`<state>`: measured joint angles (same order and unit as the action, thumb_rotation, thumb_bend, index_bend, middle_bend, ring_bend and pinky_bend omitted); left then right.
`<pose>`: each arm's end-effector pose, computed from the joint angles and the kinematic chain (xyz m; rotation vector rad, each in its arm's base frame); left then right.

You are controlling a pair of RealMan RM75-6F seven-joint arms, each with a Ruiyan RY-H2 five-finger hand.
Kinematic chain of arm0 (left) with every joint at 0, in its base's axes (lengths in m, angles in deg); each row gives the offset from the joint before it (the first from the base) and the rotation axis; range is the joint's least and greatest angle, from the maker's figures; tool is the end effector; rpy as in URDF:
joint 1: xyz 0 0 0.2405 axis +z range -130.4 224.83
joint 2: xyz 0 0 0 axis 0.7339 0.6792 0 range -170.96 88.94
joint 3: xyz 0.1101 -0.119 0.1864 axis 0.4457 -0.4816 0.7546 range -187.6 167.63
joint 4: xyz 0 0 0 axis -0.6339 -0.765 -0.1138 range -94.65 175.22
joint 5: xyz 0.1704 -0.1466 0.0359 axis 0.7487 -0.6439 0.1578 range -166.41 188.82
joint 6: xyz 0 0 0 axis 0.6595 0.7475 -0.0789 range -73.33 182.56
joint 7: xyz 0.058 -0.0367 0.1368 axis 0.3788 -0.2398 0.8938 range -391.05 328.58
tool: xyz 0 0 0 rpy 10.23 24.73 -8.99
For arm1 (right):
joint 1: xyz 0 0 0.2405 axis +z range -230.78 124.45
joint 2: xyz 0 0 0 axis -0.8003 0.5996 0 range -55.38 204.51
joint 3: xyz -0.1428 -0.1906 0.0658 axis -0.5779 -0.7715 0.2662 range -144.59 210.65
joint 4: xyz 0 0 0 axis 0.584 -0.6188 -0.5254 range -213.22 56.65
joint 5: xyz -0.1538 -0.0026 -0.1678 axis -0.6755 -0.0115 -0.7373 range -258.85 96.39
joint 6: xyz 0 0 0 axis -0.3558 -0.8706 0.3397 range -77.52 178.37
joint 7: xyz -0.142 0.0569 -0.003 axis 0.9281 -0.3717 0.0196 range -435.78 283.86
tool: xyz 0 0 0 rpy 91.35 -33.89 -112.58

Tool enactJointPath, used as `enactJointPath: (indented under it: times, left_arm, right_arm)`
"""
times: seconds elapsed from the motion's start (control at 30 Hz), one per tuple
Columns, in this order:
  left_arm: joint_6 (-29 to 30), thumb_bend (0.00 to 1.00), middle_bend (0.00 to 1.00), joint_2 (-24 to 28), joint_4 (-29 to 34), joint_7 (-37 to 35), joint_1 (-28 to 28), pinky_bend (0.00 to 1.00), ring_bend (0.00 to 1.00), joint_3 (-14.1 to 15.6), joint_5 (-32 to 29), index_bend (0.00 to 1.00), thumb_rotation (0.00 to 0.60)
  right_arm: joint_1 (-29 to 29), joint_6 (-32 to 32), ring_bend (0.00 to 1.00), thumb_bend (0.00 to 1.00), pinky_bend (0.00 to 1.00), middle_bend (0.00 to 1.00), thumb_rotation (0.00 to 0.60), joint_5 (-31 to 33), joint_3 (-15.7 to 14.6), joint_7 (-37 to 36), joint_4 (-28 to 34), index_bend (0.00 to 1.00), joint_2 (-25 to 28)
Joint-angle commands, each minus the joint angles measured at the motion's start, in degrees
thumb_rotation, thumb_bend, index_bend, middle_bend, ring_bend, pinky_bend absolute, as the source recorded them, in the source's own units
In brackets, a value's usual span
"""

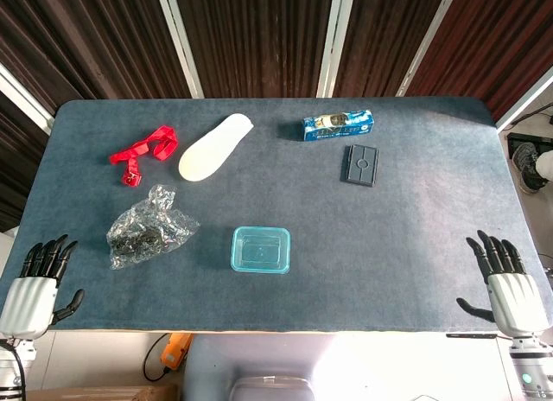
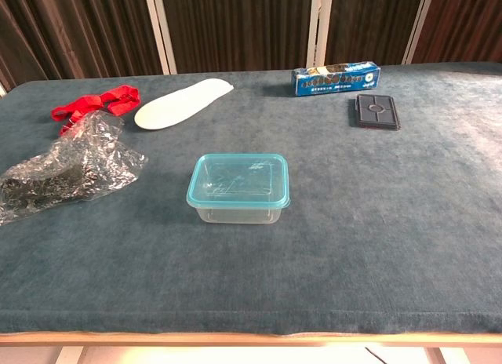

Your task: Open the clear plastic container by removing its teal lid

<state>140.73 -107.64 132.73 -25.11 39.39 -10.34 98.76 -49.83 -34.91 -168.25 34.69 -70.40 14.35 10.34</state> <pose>-0.2935 0.1957 0.1194 -1.4737 -0.8279 -0.8973 -0.3124 -0.1776 0.1344 1.4250 -0.8550 0.8184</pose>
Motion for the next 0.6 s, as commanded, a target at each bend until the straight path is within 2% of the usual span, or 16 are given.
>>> enactJointPath:
  times: [0.03, 0.17, 0.3, 0.37, 0.6]
  left_arm:
    - [-1.2, 0.32, 0.0, -0.3, -0.6, -0.8, -0.6, 0.0, 0.0, 0.0, 0.3, 0.0, 0.6]
    - [-4.8, 0.31, 0.0, -2.3, -3.6, -8.5, -4.0, 0.0, 0.0, 0.2, 4.0, 0.0, 0.6]
    - [-12.8, 0.28, 0.0, -5.7, -7.2, -20.9, -11.1, 0.0, 0.0, 0.7, 8.5, 0.0, 0.6]
    - [-16.0, 0.28, 0.0, -7.4, -8.1, -23.7, -14.3, 0.0, 0.0, 0.3, 9.6, 0.0, 0.6]
    - [-26.5, 0.28, 0.0, -15.1, -10.4, -18.8, -23.3, 0.0, 0.0, -2.0, 9.1, 0.0, 0.6]
  right_arm:
    - [0.0, 0.0, 0.0, 0.17, 0.0, 0.0, 0.6, -0.1, 0.0, 0.0, 0.1, 0.0, 0.0]
    - [0.1, 0.3, 0.0, 0.17, 0.0, 0.0, 0.6, -0.1, 0.0, 0.4, 0.3, 0.0, -0.2]
    - [0.5, 1.5, 0.0, 0.17, 0.0, 0.0, 0.6, 0.1, -0.1, 0.5, 0.4, 0.0, -0.2]
    - [0.8, 2.0, 0.0, 0.17, 0.0, 0.0, 0.6, 0.0, -0.2, 0.2, 0.5, 0.0, 0.0]
    - [0.9, 2.3, 0.0, 0.17, 0.0, 0.0, 0.6, -1.1, -0.7, -2.4, 0.8, 0.0, 1.2]
